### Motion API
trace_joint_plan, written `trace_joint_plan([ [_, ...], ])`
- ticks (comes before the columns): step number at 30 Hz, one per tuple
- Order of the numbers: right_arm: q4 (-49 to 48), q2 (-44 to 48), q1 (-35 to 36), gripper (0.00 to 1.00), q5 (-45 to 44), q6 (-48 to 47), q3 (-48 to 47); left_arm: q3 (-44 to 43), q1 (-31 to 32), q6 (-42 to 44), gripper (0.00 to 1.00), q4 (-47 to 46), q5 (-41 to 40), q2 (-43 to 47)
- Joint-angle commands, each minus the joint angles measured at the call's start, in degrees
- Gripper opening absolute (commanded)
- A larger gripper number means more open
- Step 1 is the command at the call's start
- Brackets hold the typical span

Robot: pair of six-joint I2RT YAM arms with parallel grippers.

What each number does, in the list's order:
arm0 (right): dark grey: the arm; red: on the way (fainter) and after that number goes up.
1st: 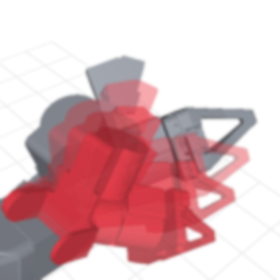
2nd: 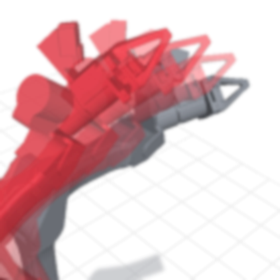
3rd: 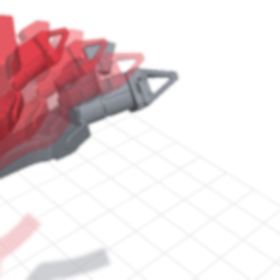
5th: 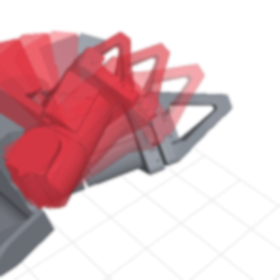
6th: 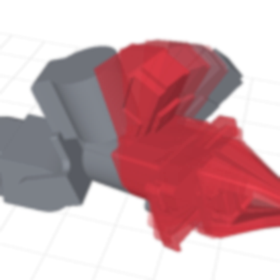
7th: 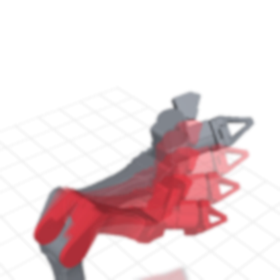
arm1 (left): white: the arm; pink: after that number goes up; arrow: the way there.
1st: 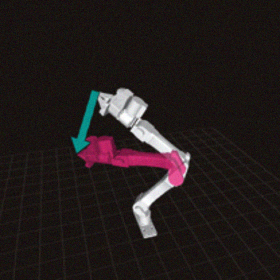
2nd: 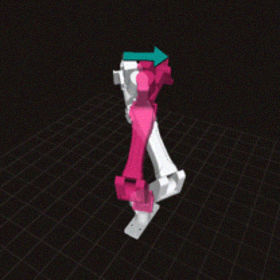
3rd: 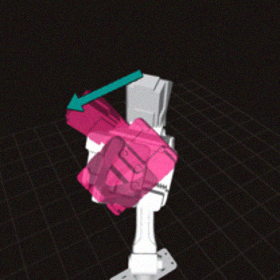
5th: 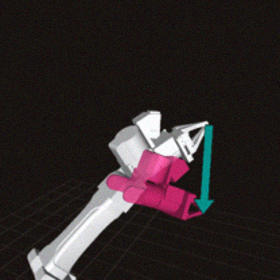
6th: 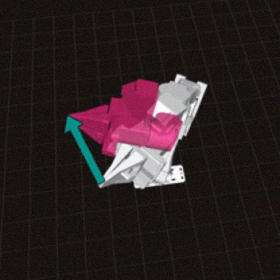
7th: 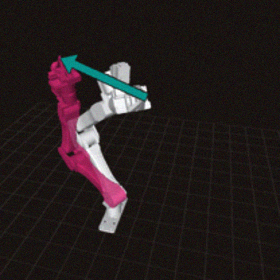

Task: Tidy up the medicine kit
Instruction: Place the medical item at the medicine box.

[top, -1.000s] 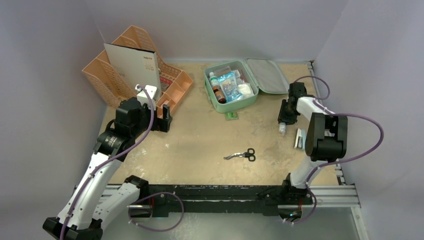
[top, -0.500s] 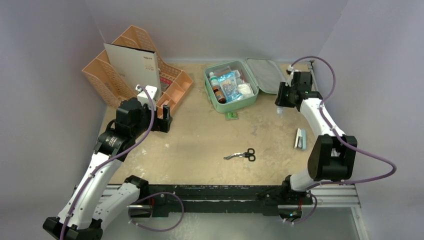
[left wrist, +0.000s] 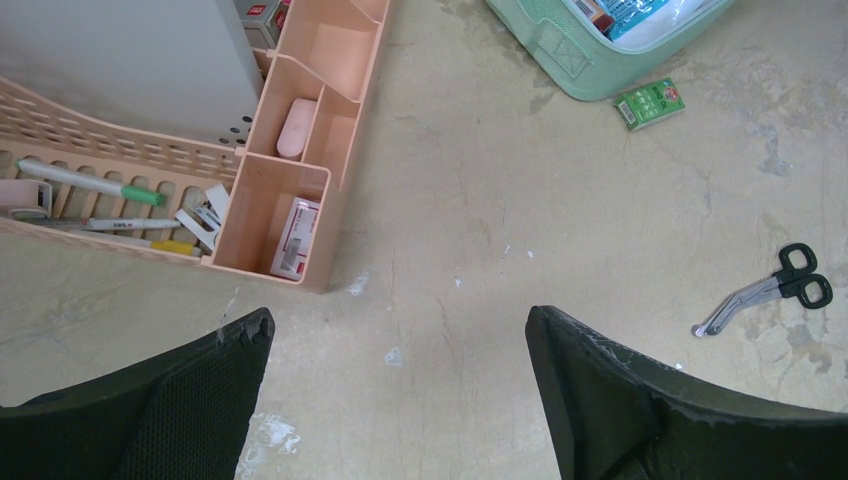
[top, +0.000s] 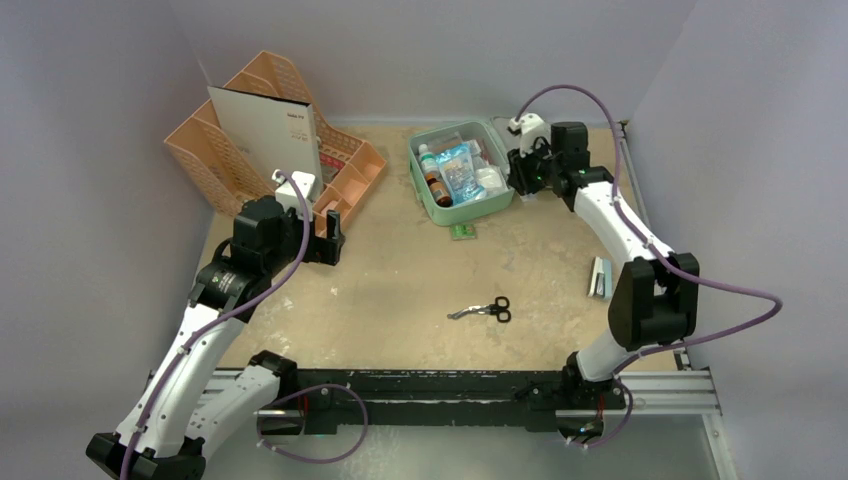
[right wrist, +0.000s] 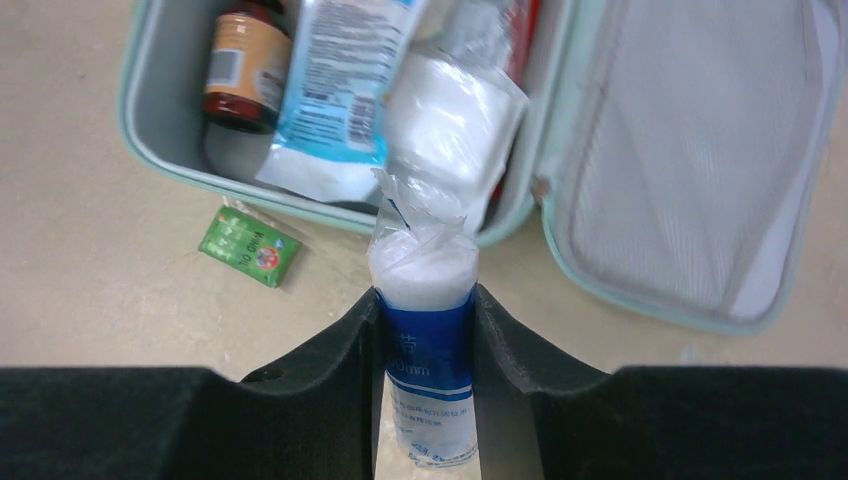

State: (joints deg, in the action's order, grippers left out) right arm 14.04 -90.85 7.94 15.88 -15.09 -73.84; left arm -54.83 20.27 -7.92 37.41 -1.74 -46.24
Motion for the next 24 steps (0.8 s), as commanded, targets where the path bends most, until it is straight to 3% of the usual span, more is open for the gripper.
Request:
trace_joint_plan([
  [1, -4.94, -1.75, 2.72, 0.35, 7.0, -13.39, -3.86, 0.15, -0.23, -0.16, 0.96, -1.55, -0.25, 0.18],
  [8, -0.06, -8.57, 5.95, 0.35, 13.02, -26.76, -11.15, 0.0, -0.23, 0.14, 0.96, -1.26, -0.8, -0.14],
  [15, 1.53, -12.34, 7.35, 0.38, 11.11, -40.01, -12.3, 0.24, -0.26, 0.28, 0.96, -1.29, -0.96, 0.21],
  [24, 10.55, -19.04, 7.46, 0.44, 9.85, -53.62, -17.47, 0.16, -0.23, 0.35, 0.96, -1.24, -1.05, 0.01],
])
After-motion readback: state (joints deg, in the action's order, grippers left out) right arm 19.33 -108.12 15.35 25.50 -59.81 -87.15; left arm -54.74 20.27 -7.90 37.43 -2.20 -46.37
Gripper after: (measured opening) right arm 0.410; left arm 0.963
